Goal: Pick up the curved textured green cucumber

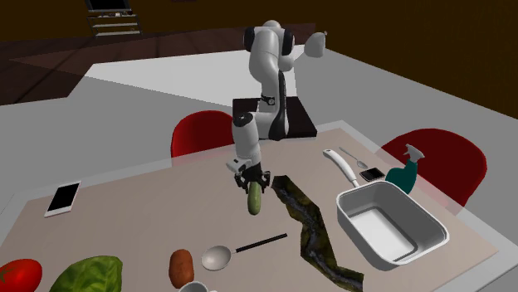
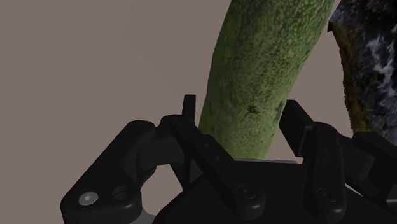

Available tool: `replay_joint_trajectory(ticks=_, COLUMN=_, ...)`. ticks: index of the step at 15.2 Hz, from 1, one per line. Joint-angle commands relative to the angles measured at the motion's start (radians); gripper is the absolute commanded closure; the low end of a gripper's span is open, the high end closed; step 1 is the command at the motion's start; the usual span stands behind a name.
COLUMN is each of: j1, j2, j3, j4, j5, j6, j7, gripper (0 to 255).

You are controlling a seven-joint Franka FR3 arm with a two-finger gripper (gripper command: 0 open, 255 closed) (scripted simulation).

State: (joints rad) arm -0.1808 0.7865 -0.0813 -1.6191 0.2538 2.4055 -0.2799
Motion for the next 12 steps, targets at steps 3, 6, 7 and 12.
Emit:
replay_joint_trajectory(ticks=3, j1=0.003, j2=-0.038, j3=-0.006, j4=-0.007, j5=-0.006, j6=-0.031, j7=0.006, gripper=255)
replay_joint_trajectory(ticks=6, j1=0.005, j2=-0.067, j3=-0.010, j4=-0.012, j5=-0.011, j6=-0.054, j7=0.011, gripper=255)
replay_joint_trajectory(ticks=7, j1=0.006, j2=-0.077, j3=-0.011, j4=-0.014, j5=-0.012, j6=-0.062, j7=0.013, gripper=255)
replay_joint_trajectory(ticks=12, j1=0.008, j2=-0.105, j3=-0.015, j4=-0.016, j5=-0.018, j6=-0.089, j7=0.019, gripper=255)
